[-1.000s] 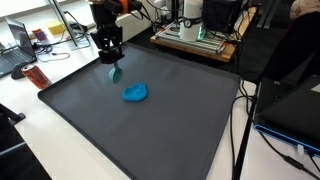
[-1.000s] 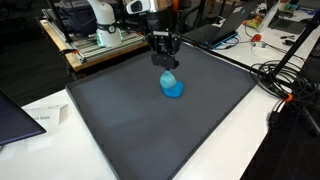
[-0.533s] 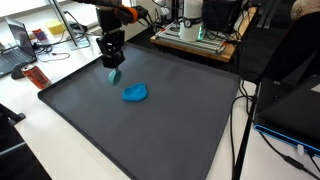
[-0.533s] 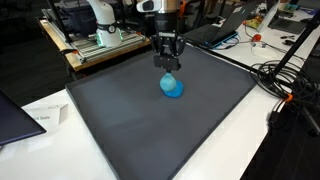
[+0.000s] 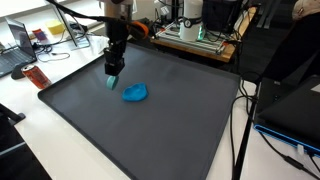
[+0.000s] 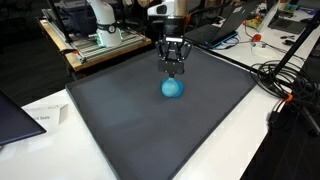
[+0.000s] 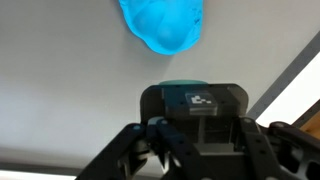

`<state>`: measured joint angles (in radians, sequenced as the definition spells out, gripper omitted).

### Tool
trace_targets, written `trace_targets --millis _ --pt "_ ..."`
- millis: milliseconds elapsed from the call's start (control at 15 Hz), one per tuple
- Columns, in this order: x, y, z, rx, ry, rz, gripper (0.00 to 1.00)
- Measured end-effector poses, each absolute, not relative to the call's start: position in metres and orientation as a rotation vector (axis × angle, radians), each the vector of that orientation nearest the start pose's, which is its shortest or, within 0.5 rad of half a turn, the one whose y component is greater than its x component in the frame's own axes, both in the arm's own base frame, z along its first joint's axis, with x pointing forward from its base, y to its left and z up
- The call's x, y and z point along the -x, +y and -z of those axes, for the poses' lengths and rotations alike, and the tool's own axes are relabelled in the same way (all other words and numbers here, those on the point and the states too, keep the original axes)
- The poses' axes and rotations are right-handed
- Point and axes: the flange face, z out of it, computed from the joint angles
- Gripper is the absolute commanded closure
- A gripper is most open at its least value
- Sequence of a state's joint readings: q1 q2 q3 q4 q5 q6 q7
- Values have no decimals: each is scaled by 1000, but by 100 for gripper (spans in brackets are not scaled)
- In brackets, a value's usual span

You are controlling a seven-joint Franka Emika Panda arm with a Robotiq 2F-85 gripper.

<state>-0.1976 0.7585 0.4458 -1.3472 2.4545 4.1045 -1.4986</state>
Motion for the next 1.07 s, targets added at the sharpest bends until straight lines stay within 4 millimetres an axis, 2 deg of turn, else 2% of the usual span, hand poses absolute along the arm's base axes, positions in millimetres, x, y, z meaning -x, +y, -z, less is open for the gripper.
trace_targets --millis 467,1067 --pt "-590 26 -281 2738 1699 718 78" --pt "-580 39 -255 2787 1680 908 78"
